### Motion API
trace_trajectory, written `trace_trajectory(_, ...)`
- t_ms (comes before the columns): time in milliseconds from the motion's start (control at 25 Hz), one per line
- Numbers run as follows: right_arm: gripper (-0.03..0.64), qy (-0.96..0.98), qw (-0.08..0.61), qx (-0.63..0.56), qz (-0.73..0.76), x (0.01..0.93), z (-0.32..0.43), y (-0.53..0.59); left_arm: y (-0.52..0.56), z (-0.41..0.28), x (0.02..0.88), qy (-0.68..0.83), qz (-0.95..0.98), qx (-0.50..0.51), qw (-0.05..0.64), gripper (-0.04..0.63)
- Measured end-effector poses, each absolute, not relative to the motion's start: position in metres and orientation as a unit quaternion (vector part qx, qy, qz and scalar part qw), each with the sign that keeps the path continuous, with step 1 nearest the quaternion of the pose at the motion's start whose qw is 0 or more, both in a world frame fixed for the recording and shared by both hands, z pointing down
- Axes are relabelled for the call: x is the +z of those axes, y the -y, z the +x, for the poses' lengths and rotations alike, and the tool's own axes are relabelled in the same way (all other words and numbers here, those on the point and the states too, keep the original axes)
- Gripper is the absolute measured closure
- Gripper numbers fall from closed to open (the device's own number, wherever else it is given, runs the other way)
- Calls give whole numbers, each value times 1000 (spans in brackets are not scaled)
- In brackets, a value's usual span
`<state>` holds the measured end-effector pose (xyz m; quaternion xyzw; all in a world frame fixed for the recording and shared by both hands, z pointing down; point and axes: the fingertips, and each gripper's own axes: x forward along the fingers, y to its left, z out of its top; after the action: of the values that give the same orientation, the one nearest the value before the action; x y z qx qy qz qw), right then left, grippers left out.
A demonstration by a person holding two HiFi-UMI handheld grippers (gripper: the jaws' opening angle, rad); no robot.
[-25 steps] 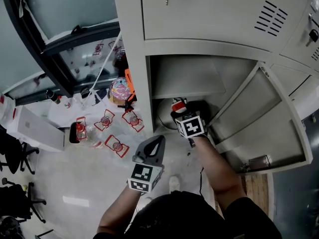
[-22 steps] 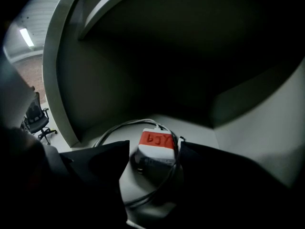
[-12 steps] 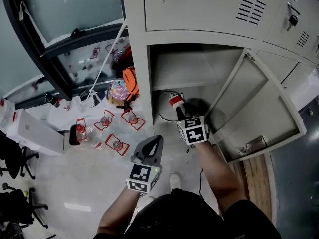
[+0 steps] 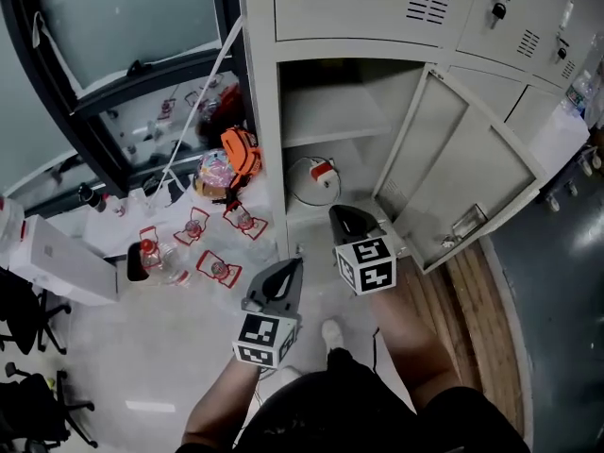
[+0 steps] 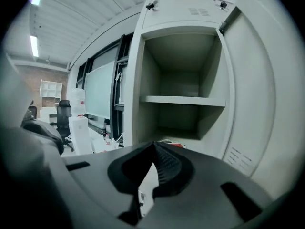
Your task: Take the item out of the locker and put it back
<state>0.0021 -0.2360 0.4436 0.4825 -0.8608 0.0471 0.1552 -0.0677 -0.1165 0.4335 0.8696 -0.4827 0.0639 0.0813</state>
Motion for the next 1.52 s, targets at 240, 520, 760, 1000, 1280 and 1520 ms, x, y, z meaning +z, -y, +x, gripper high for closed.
trace_trajectory(240, 617, 864, 143, 38, 481, 432, -9, 176, 84, -83, 436, 480, 871, 68, 83, 592)
trace_trajectory(520, 617, 866, 142, 41, 478, 433, -7, 130, 59, -87, 440, 484, 868, 64, 94, 592)
trace_trajectory(760, 617, 872, 135, 48, 468, 431, 7, 111, 48, -72, 437, 491, 864, 61, 94, 592)
trace_trajectory(1000, 617, 888, 131, 49, 439, 431, 26, 97, 42, -48, 435, 516, 849, 59, 94, 592)
trace_trajectory(1280, 617, 905, 128, 48, 403, 432, 61, 78, 26, -7, 435, 544, 832, 61, 95, 592)
trace_trajectory(1520, 617, 917, 124, 45, 377, 433, 81, 65, 12, 20, 437, 562, 819, 62, 96, 592)
